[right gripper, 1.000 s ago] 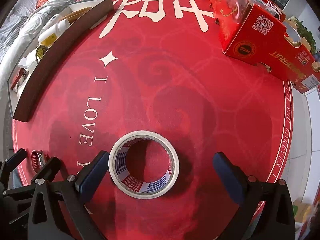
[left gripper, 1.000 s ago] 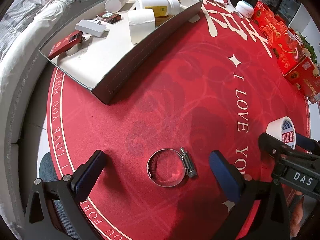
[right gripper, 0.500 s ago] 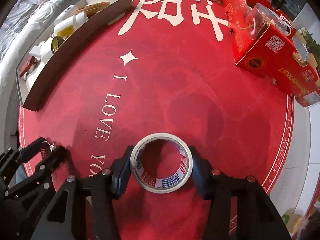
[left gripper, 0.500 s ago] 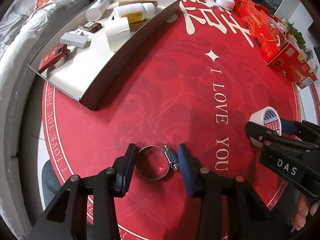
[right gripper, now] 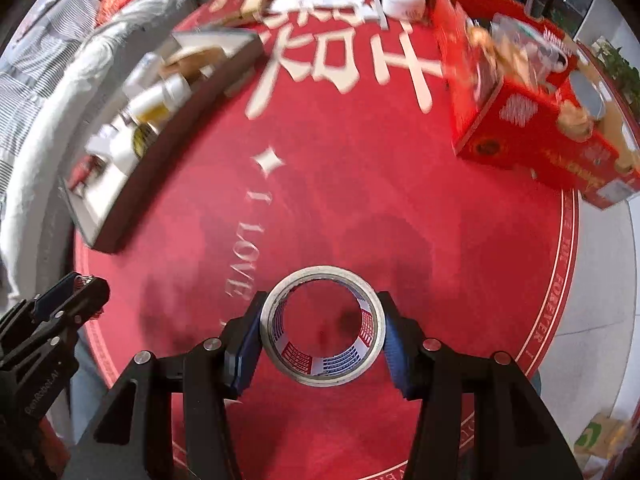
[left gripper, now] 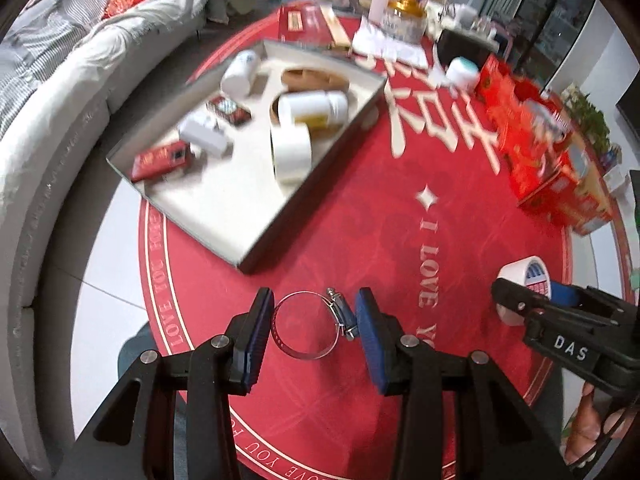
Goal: Organize rigid objects
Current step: 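Carry the hose clamp and the tape roll over the tray with both tools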
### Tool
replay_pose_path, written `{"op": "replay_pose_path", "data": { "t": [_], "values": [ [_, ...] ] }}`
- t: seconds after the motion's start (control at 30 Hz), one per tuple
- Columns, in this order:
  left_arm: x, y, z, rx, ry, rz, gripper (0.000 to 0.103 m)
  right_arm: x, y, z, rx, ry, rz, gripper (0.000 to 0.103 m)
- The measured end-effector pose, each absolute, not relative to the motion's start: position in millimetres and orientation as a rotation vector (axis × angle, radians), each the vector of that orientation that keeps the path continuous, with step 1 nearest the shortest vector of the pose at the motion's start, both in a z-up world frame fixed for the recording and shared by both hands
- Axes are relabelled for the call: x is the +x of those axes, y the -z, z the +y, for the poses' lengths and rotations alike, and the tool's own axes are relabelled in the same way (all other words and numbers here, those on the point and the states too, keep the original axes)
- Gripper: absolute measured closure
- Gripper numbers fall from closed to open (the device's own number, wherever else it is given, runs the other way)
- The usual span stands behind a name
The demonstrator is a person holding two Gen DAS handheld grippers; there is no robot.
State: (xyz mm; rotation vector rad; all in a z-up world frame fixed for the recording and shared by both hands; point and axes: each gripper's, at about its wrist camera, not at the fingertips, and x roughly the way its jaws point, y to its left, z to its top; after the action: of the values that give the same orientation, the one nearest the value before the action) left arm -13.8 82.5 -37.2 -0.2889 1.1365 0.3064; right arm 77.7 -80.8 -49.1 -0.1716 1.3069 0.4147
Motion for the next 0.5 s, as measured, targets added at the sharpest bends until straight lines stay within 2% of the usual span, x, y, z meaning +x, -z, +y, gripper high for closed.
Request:
{"op": "replay_pose_path", "data": {
  "t": [0.5],
  "values": [
    [4,-50,112,-0.275,-0.341,0.936,0.057,86,-29,-48,-0.135,-0.496,1.145,0.049]
  ]
}}
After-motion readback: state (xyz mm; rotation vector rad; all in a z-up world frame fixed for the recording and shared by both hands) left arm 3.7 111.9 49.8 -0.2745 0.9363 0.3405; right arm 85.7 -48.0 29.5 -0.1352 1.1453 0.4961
